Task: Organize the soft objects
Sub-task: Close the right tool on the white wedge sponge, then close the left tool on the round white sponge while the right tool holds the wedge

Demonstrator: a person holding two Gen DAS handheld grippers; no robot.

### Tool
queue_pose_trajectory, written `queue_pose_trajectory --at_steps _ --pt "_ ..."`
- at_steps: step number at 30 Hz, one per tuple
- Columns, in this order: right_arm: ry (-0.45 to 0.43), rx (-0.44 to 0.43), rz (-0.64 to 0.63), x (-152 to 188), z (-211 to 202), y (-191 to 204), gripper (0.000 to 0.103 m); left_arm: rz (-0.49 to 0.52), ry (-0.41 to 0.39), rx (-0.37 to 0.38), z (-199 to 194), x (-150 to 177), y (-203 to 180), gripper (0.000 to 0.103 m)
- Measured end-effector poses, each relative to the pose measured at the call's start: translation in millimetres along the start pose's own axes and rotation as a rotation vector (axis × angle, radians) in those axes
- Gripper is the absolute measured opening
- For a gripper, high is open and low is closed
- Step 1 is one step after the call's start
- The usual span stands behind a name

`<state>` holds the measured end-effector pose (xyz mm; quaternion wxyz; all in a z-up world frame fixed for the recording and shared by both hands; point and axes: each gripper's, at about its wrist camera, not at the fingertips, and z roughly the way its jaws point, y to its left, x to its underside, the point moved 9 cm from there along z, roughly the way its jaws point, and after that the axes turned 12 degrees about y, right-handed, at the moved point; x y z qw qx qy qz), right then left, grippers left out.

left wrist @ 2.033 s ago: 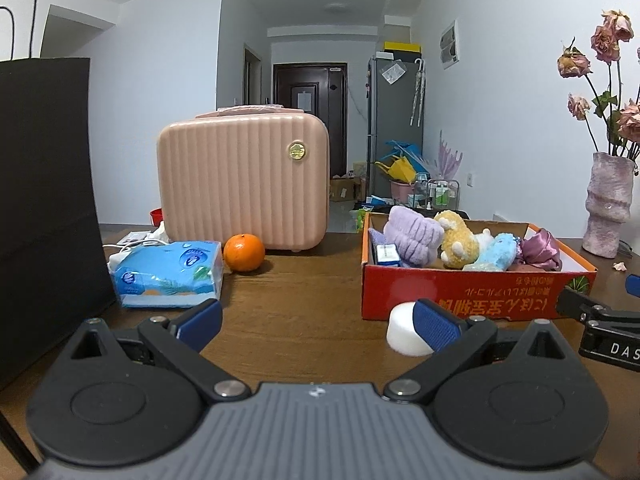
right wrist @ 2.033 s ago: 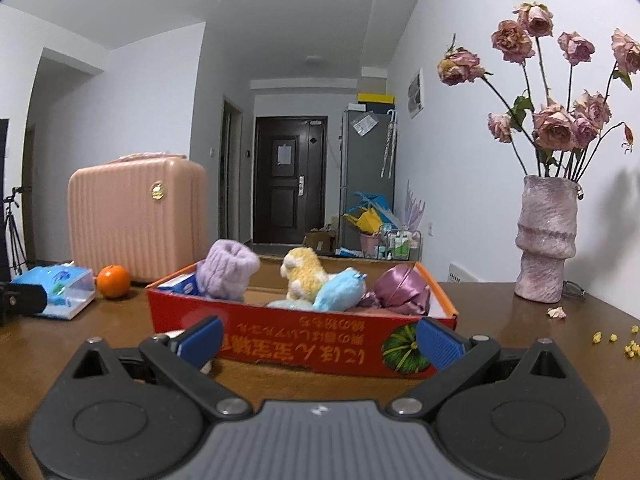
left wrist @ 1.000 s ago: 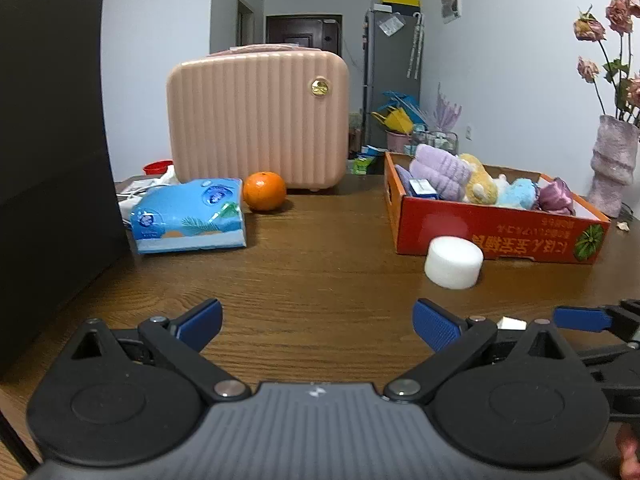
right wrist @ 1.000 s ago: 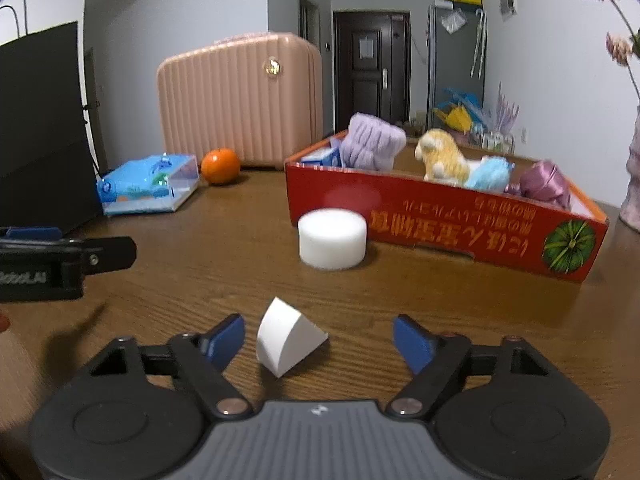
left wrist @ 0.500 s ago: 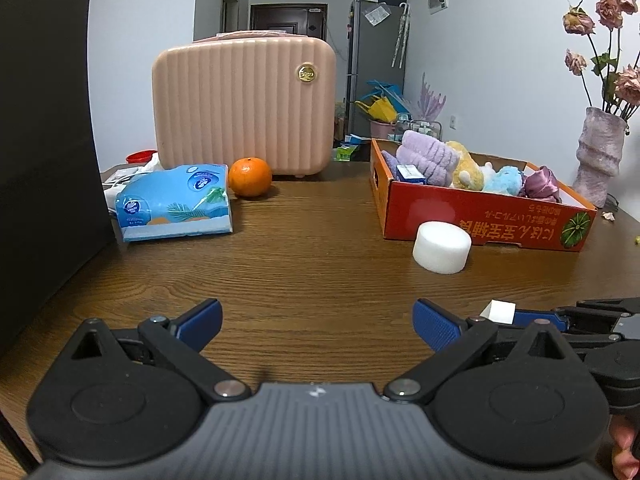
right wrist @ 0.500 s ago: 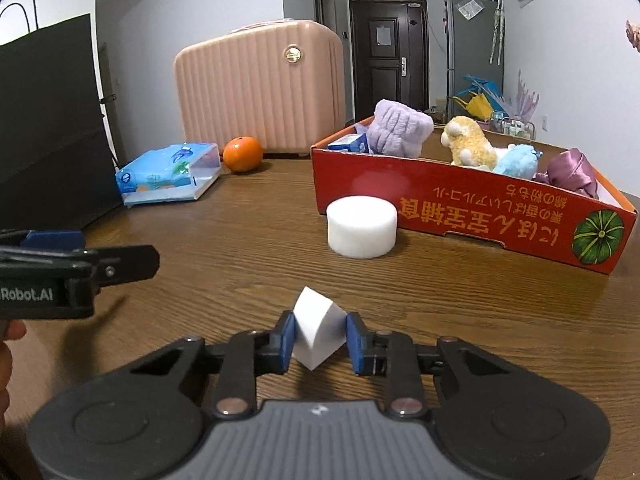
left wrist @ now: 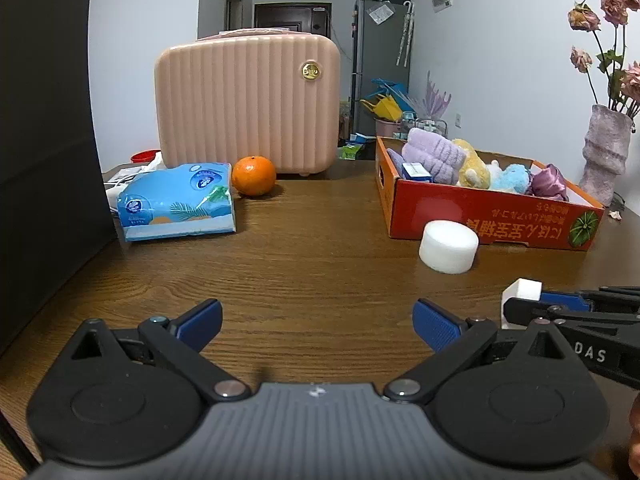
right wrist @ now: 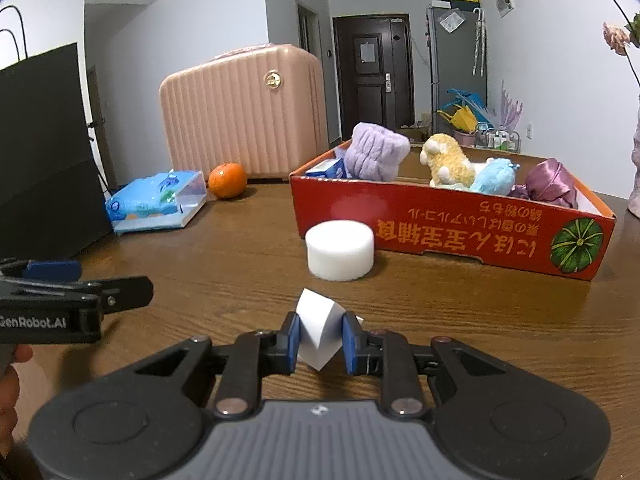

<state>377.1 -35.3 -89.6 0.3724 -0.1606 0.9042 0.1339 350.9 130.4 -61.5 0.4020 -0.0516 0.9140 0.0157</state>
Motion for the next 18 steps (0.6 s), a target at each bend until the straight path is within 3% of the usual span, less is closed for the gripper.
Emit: queue_pose_trajectory --at_steps 18 --pt "-0.057 0.051 0.071 -16.9 -3.6 -49.2 0.022 -0.011 0.015 -0.017 16.4 -10.3 -21.8 0.103"
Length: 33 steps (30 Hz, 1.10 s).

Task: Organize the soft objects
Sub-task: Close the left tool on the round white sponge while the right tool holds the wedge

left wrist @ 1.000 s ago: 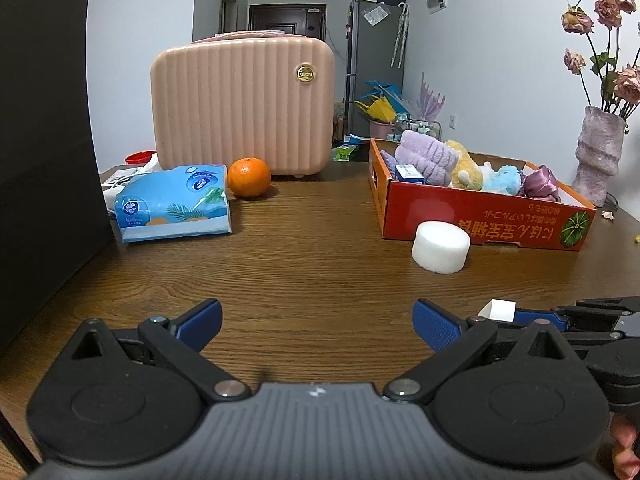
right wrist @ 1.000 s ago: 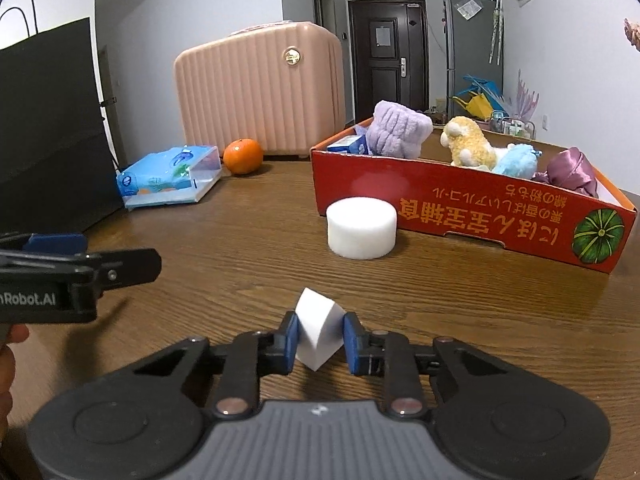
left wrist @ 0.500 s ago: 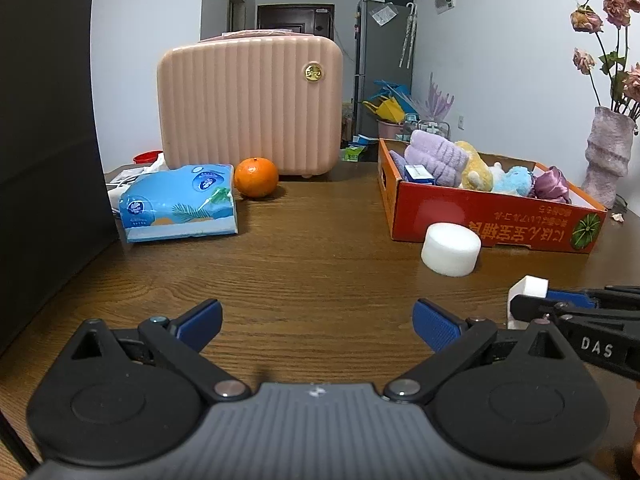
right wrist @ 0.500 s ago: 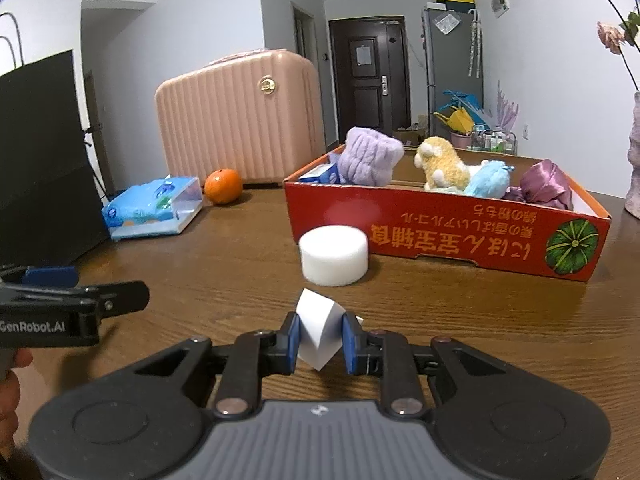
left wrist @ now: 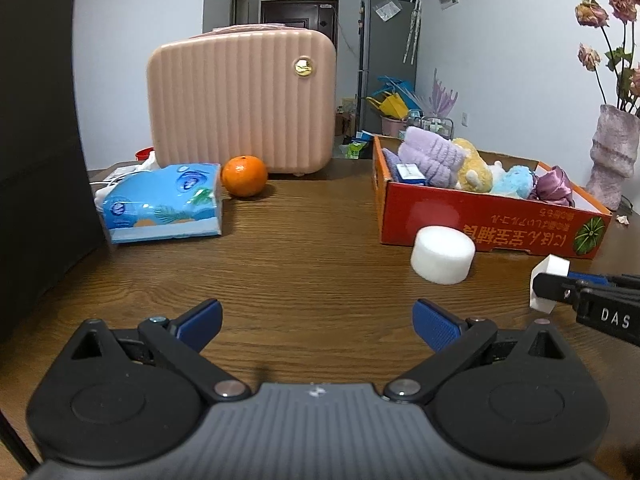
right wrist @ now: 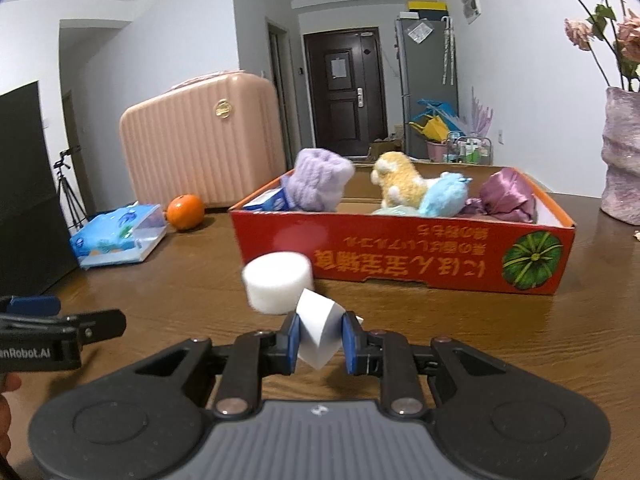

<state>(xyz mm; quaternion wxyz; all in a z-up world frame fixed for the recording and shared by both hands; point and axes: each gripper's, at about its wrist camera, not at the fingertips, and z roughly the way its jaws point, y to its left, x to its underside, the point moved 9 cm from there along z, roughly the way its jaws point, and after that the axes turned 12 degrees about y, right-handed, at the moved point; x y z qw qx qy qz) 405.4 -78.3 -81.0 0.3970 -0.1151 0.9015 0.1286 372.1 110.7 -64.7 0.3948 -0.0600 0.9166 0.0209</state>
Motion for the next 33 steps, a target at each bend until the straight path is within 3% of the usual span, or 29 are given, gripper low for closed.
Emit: queue_pose_trajectory --at_steps 25,33 --pt "-0.064 0.136 0.157 -31.4 5.4 -122.9 0.022 0.056 0.045 0.061 56.2 -34.5 -87.1 0.103" --pt "-0.064 0.147 0.172 -34.5 8.9 -133.8 0.022 0.07 0.075 0.044 84.9 -48.3 -109.0 0.103"
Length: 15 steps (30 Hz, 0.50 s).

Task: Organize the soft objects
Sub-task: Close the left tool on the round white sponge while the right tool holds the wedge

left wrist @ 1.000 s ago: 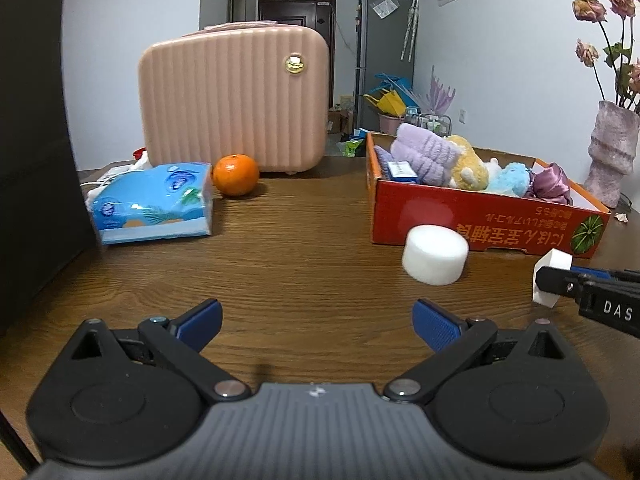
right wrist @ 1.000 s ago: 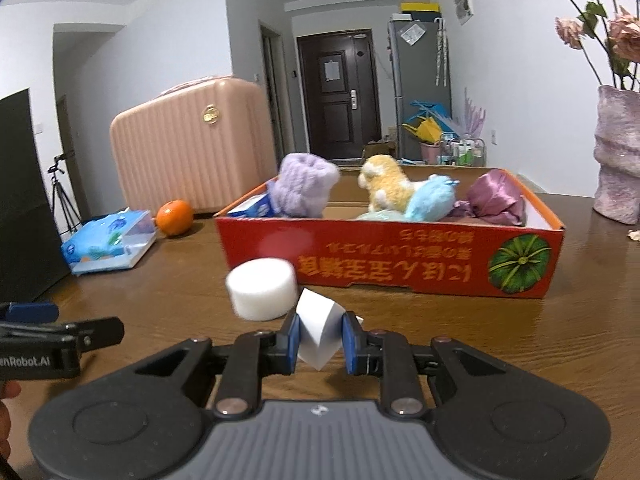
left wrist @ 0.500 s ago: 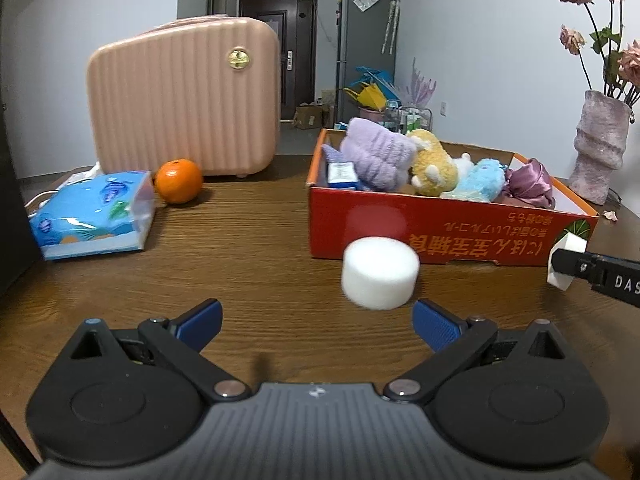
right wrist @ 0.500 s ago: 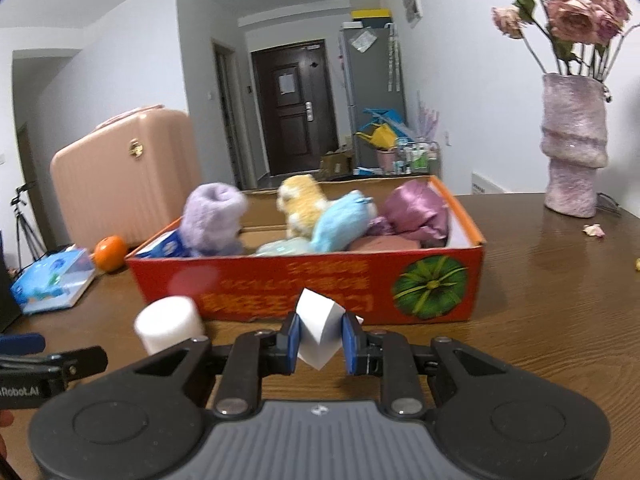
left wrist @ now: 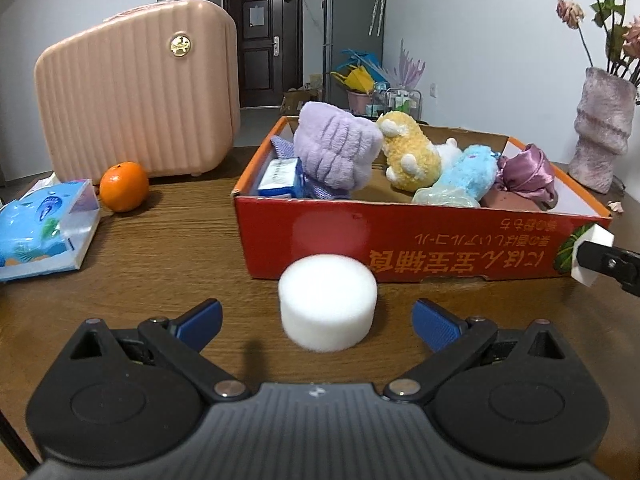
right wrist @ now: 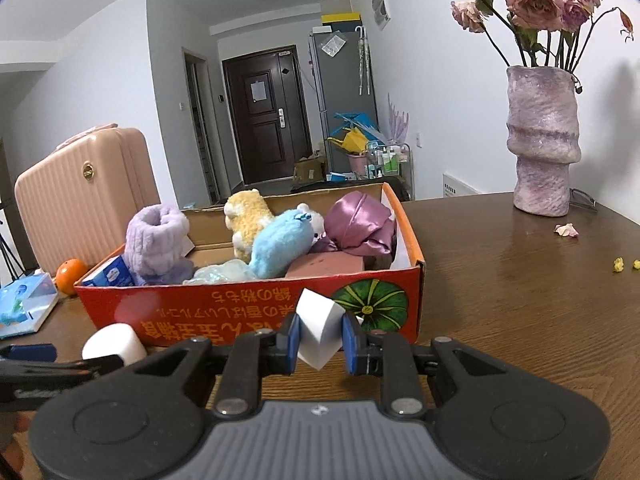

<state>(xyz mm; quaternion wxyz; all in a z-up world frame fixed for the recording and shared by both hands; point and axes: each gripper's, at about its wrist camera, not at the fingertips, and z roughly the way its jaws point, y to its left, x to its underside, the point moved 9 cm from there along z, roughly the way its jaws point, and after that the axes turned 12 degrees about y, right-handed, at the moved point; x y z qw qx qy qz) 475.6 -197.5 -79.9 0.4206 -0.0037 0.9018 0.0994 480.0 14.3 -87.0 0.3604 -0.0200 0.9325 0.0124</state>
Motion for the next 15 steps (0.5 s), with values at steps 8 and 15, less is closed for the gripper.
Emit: queue_pose_trajectory --at_steps 8,15 --pt "-0.008 0.008 0.005 -0.6 -0.6 -1.1 0.022 -0.004 0.02 -0.029 17.5 -9.2 -1.4 0.094" --pt "-0.008 0.008 0.004 0.0 -0.3 -1.1 0.022 -0.03 0.073 -0.01 32.9 -11.2 2.2 0.062"
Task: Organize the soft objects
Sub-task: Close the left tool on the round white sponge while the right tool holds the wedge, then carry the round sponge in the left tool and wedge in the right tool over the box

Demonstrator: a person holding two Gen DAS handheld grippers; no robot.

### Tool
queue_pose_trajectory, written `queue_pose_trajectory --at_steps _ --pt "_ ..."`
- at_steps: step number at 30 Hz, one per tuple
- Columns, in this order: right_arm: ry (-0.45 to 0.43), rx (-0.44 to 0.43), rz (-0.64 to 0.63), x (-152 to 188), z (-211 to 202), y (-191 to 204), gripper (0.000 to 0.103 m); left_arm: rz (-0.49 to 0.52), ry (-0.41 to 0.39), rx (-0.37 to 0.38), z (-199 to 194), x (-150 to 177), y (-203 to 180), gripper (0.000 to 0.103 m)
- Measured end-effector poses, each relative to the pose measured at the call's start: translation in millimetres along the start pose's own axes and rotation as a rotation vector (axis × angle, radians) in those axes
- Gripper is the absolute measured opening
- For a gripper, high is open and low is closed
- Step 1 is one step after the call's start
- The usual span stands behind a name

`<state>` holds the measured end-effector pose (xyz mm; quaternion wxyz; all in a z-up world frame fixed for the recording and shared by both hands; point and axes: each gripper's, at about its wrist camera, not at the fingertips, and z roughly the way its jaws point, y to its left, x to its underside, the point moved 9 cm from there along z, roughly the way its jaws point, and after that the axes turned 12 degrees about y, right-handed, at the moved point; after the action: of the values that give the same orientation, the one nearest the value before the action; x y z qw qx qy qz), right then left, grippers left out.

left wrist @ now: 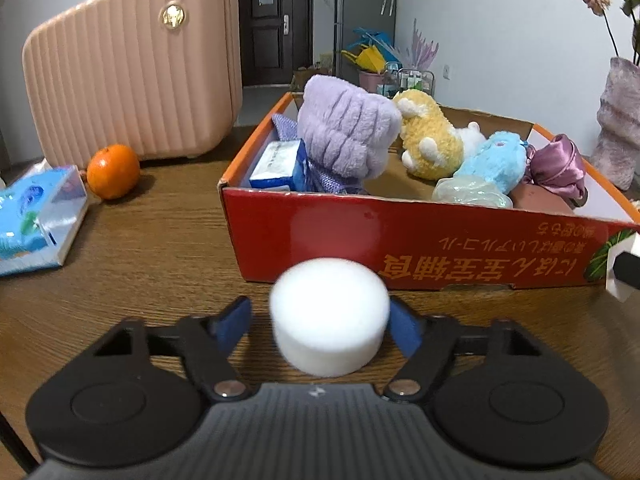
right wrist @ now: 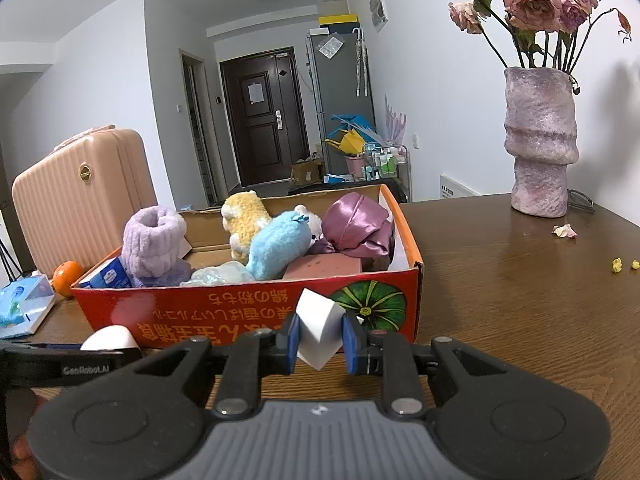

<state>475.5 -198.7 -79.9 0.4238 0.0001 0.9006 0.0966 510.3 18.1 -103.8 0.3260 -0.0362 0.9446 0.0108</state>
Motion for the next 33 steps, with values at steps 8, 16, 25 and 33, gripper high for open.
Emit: queue_pose_trajectory --at_steps 8,16,25,33 --pt "0.0 -0.001 -0.007 0.4 -0.1 2.1 0.022 0.015 -0.041 0.009 -9.3 1.1 -1.4 0.058" --pt "-0.007 -0.005 -0.013 0.2 -1.8 2.4 0.022 0.009 -0.085 0.003 -22.0 -0.1 1.1 0.058" --pt "-0.028 -0.011 -0.022 -1.2 -6.6 4.6 0.022 -0.024 -0.153 0.013 -51.0 2.1 7.9 0.058" --pt "-0.065 -0.017 -0.037 -4.9 -14.2 8.5 0.022 -0.017 -0.215 0.018 -74.1 0.2 3.2 0.058"
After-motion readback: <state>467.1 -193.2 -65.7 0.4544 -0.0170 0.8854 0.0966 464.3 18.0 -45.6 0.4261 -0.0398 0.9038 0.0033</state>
